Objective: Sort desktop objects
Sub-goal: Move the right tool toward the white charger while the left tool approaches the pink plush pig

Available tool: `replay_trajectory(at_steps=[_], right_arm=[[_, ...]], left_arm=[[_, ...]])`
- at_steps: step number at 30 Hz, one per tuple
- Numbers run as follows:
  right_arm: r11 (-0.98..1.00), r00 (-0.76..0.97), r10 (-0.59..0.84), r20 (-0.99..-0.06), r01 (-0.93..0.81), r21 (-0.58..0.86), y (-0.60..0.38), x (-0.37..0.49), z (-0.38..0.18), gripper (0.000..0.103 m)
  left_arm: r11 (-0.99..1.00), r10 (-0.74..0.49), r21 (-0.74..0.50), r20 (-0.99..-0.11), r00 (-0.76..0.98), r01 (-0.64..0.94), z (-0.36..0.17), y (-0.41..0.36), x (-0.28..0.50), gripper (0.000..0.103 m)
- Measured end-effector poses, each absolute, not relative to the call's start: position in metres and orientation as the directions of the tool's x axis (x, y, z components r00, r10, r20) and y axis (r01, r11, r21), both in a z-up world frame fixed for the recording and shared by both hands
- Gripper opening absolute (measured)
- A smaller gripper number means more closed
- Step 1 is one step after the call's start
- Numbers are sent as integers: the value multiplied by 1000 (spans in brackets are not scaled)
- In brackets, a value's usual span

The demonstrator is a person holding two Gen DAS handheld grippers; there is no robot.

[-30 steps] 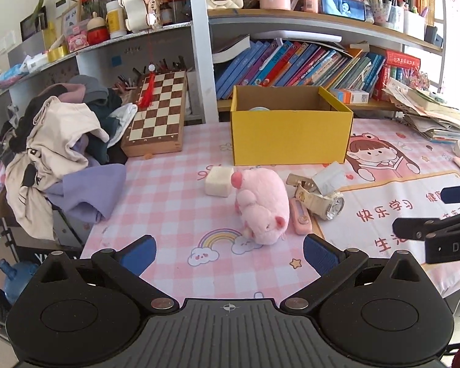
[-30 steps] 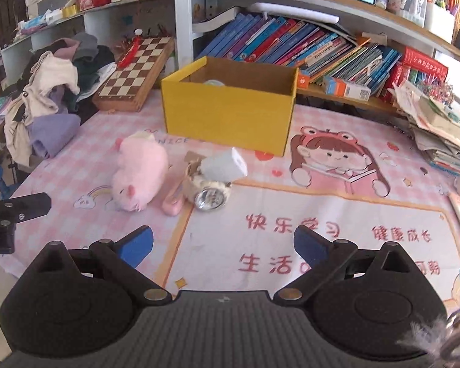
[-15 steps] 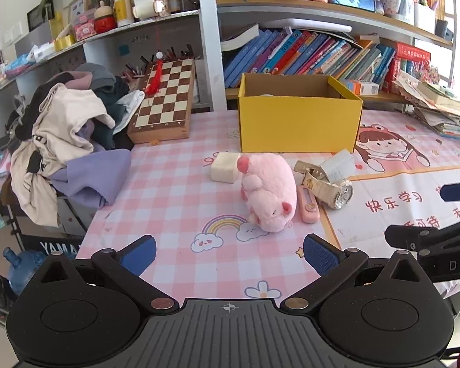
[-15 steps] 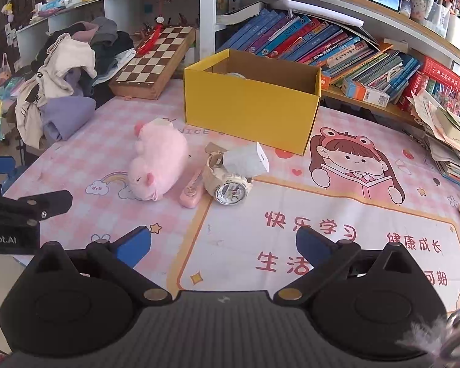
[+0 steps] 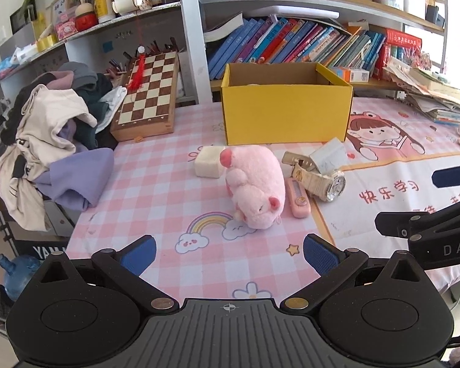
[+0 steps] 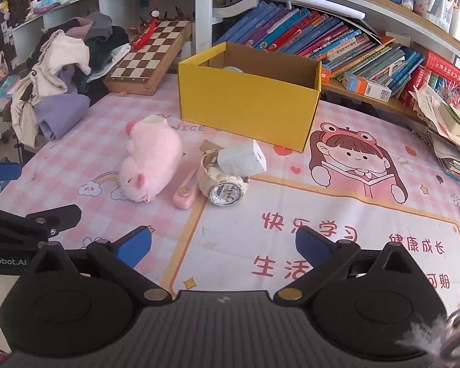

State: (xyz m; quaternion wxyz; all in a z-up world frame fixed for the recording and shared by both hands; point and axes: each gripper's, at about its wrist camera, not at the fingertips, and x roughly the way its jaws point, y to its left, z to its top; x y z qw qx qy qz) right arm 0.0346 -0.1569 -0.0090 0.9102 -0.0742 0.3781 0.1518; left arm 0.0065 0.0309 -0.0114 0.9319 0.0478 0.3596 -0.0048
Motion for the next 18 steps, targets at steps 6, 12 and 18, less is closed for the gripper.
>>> replay_trajectory(at_steps=[6,12,18], right_arm=[[948,657,214,-723,-318,-8,-160,52,-13,100],[942,639,225,-735,-335,-2,-158,72,-17,99],[937,608,241,-757,-349,19,-159,97,-21,99]], left_arm=[[997,10,60,-679,734,43,-15,29,17,103],[998,12,54,-690,724,36,-20,27,33,103],[999,19,47,-703,711,20,-25,26,51,103]])
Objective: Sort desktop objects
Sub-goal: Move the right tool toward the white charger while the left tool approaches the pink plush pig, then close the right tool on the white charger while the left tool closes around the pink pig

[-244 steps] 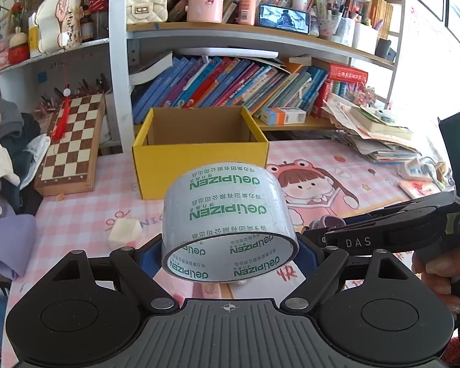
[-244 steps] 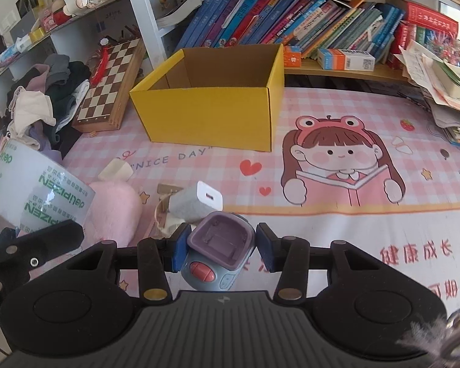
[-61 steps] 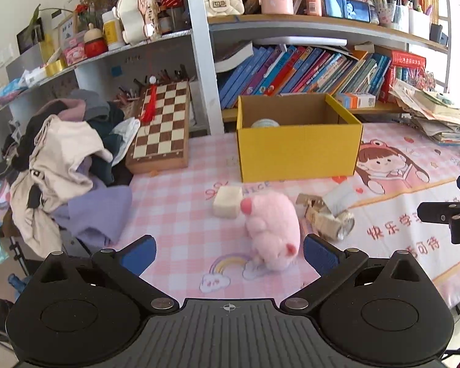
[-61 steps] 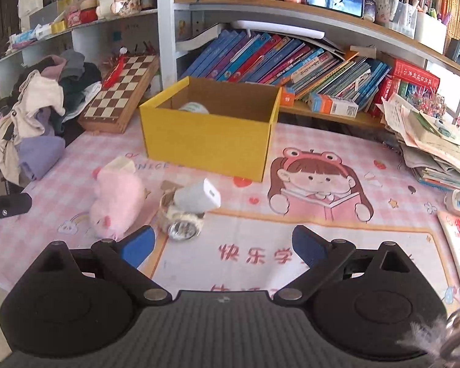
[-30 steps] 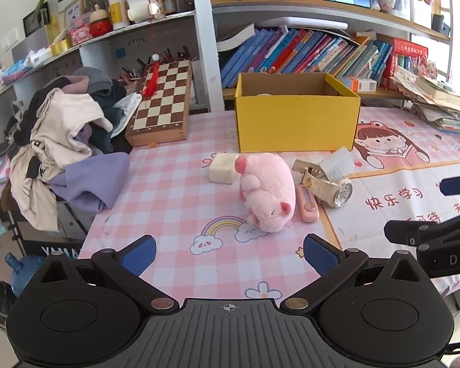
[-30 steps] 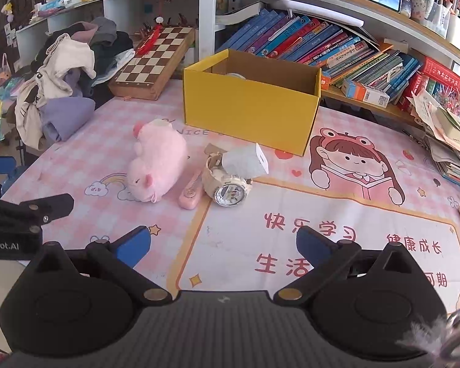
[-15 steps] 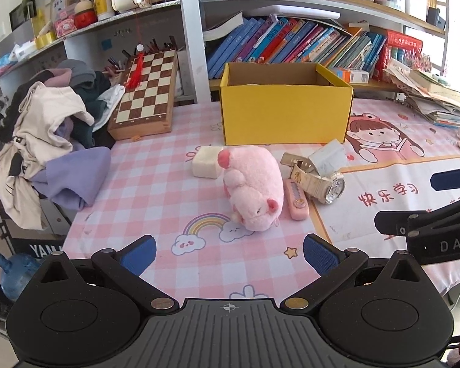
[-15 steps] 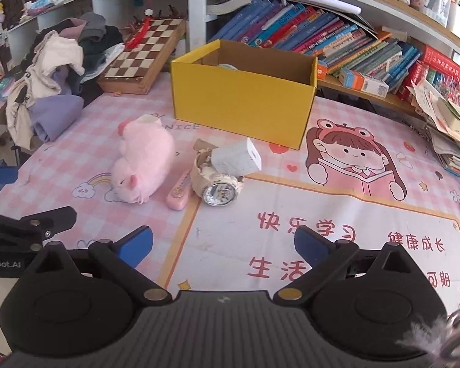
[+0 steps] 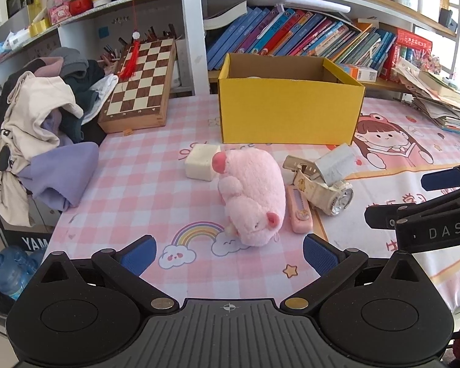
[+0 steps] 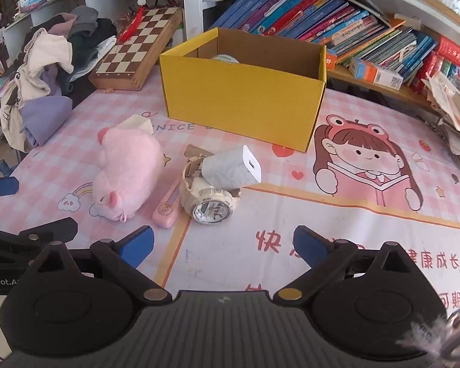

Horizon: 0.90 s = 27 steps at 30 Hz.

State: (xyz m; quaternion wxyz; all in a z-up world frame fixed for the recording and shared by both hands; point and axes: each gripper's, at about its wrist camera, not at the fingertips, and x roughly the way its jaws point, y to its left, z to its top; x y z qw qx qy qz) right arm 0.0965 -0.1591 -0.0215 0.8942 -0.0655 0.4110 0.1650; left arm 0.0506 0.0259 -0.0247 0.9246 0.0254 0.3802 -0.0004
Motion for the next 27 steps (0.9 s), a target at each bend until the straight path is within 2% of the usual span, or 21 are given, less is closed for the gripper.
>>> replay_trajectory(at_steps=[13,27], right_arm=[[944,597,272,-755,-318,89,-175,145,-27,99],[914,495,405,-769,-206,349,-197,203,-43,82]], left_arm=[[999,40,25,-735,677,-31,-33,23,89,102],[999,26,-12,-763,646,-53,-39,17,119,99]])
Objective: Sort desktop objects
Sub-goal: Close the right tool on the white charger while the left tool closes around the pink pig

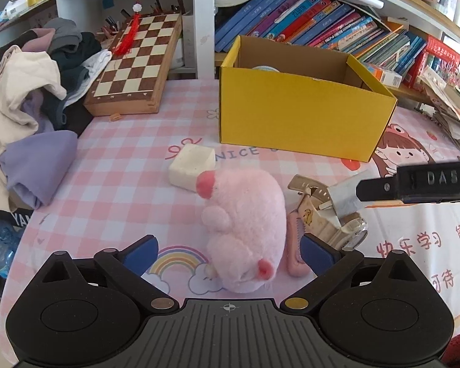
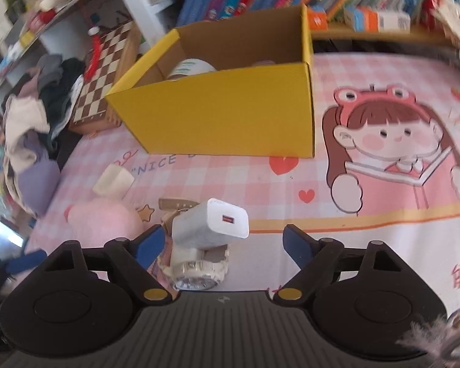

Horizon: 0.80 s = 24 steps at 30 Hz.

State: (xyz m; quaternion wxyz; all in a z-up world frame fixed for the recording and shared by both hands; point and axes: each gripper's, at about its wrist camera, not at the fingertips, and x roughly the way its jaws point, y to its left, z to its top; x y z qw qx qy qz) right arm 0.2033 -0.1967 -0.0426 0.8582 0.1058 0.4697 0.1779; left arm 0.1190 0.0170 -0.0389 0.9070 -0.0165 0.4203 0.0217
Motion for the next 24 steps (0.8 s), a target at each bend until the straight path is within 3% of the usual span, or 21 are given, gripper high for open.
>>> replay_trajectory(at_steps=[14,24], right_arm=[[830,387,533,-753,-68,553,-206,236,-65,71],[813,355,559,-749,-58,579,-203,242,-71,59]], left_arm=[[993,56,-22,-791,610,-119,-44,15,141,99],[984,64,-44,-816,575,-171,-53,18,153,93]])
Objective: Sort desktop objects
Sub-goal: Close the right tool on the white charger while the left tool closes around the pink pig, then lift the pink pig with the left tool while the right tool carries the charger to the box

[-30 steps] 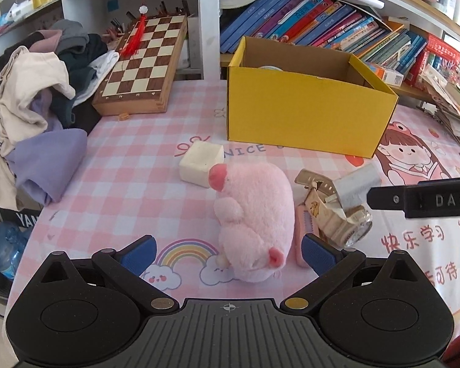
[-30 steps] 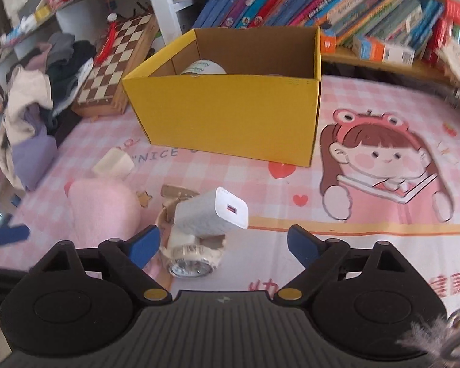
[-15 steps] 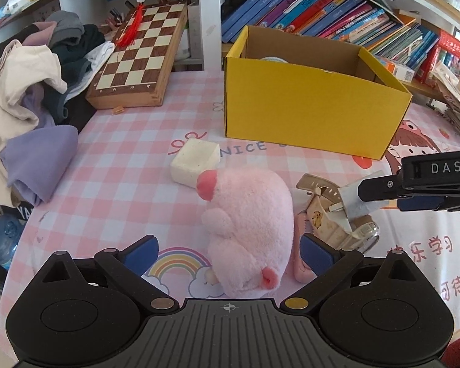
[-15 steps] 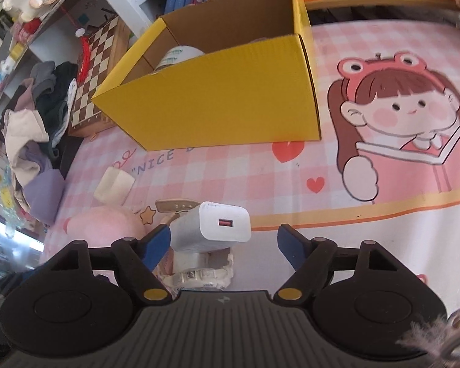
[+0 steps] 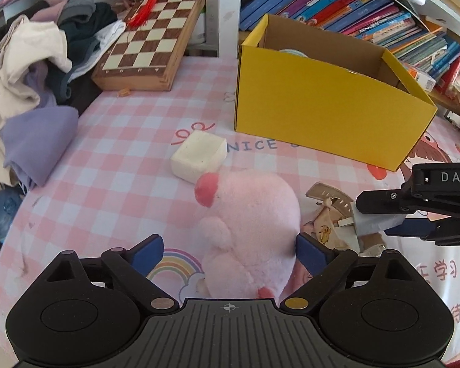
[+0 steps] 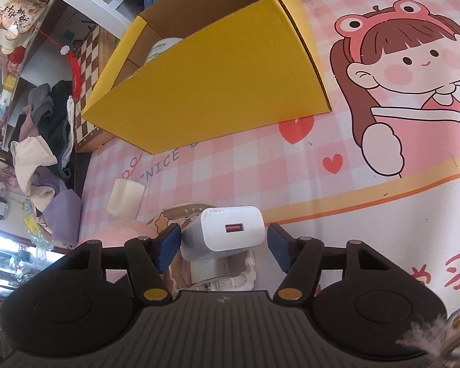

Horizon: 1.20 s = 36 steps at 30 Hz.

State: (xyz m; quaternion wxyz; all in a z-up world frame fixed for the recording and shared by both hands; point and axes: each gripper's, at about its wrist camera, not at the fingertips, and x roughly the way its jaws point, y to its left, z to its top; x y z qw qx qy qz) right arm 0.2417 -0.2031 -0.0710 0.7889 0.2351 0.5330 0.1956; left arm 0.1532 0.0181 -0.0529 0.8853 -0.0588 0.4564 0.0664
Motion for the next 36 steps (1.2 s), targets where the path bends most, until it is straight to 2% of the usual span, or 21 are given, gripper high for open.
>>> replay_trajectory(at_steps=[8,10,14,18,25,36], right_arm=[[811,347,564,-749,-65,581,-203,243,-71,55],[812,351,564,-747,-74,578,-202,243,-70,55],[811,369,568,-736,-104,575,-202,239,-64,46],[809,383,576,-722,-143,570,-201,233,-56,43],[823,426,558,-712,-175,541,-201,221,-42,42],[853,518,518,-681,-256,455,-207,192,-9,42]], left_arm=[[988,56,-36,-821,567,-150,-60,12,157,91],[989,52,-36,-824,564,-143,-62,11,158,87],[991,18,-60,-829,559,-120,-62,9,158,64],[991,11,-67,-826,563,-117,-59,11,154,59],[988,15,-78,-812,584,-134,-49,19,142,58],[992,44,-51,-725,688,-116,-14,25,111,57]])
